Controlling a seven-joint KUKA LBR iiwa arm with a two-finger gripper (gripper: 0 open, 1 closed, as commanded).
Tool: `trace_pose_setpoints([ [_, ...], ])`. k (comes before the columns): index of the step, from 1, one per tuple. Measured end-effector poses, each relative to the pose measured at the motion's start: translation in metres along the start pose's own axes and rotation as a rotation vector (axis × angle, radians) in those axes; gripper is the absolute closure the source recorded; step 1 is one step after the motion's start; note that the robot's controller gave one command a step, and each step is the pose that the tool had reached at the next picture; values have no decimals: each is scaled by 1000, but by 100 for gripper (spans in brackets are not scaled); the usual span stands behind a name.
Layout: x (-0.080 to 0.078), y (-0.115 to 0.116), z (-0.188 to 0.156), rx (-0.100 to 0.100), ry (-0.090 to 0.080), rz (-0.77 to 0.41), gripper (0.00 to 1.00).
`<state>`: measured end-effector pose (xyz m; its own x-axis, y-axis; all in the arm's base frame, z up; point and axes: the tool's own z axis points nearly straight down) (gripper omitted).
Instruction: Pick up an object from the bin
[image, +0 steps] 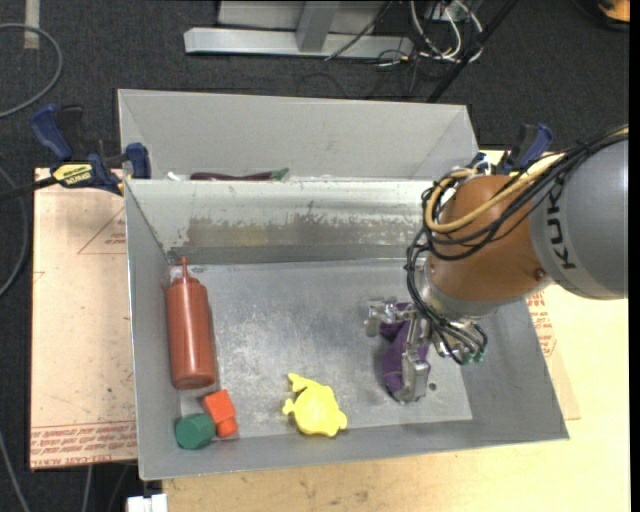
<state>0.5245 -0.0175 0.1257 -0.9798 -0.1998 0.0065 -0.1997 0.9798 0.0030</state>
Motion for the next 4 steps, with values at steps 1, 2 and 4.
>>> trace_pose_setpoints([
  [1,1,-13,-1,1,-9,-3,0],
  [2,-8,-22,8,0,-10,186,0],
  [4,-16,-52,37,0,-12,156,0],
])
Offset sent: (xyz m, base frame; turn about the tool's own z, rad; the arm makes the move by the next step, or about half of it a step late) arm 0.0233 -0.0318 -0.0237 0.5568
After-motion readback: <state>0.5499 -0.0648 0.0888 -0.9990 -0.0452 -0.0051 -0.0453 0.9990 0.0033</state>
